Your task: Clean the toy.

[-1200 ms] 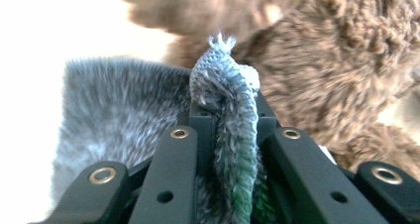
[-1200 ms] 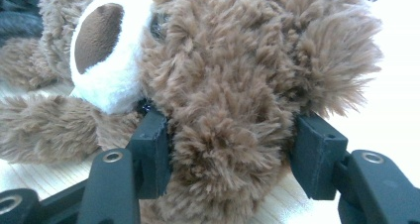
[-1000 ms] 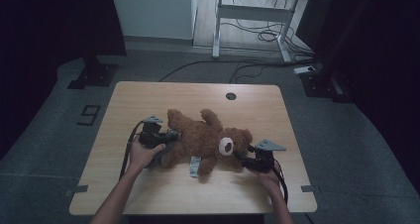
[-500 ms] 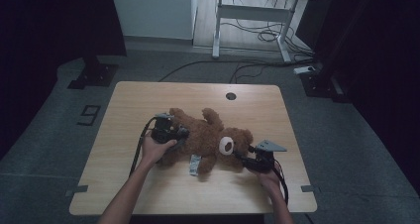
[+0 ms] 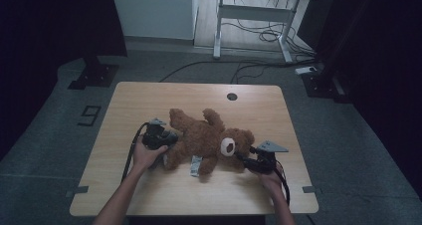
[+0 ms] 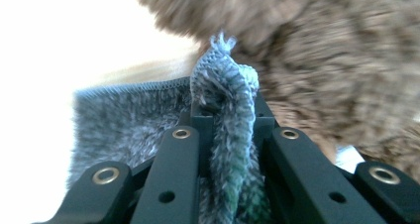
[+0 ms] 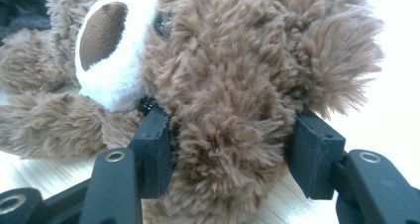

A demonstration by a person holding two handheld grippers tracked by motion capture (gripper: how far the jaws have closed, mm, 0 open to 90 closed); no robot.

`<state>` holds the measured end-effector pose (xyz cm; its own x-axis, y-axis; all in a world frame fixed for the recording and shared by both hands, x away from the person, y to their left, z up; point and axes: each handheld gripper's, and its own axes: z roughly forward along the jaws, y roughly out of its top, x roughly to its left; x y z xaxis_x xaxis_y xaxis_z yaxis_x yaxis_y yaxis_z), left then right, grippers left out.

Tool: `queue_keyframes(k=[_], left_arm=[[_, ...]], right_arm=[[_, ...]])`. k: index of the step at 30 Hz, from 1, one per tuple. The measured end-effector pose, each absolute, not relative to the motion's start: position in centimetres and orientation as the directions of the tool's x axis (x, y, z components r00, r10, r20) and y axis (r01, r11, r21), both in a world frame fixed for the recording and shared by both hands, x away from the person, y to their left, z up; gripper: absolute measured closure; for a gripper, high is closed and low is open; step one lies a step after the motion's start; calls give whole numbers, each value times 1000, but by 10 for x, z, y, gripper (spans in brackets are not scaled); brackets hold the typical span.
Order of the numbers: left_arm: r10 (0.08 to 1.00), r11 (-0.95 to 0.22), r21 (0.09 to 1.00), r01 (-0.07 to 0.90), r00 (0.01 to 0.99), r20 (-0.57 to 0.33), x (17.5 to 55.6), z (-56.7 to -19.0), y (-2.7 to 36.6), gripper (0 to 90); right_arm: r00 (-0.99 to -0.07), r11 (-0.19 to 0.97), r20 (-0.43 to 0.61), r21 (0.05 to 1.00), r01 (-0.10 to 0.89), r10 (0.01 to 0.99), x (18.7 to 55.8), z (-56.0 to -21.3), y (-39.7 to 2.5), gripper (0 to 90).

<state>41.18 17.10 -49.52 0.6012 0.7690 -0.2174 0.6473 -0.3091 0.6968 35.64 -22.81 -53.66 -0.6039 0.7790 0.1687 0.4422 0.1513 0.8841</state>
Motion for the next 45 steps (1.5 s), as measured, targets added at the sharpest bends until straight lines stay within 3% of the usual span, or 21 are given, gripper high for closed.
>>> queue_keyframes(k=[5, 10, 22, 31, 39, 45], left_arm=[[772, -348, 720, 601, 619, -143, 393, -482, 177, 794], [788, -320, 731, 603, 598, -149, 377, -485, 197, 794], [810, -256, 759, 598, 561, -169, 337, -495, 233, 787], [821, -270, 747, 608, 551, -151, 311, -509, 241, 779], [841, -287, 712, 641, 524, -134, 304, -522, 247, 758], [842, -320, 695, 644, 529, -103, 302, -527, 244, 733]], right_arm=[[-602, 148, 171, 884, 443, 780, 356, -537, -228, 417], [-602, 148, 172, 884, 443, 780, 356, -537, -228, 406], [-559, 92, 200, 888, 450, 805, 351, -529, -232, 261], [-494, 129, 117, 891, 435, 861, 353, -526, -228, 399], [-457, 114, 109, 894, 433, 883, 366, -529, -227, 423], [-462, 83, 137, 902, 424, 876, 363, -528, -231, 391]])
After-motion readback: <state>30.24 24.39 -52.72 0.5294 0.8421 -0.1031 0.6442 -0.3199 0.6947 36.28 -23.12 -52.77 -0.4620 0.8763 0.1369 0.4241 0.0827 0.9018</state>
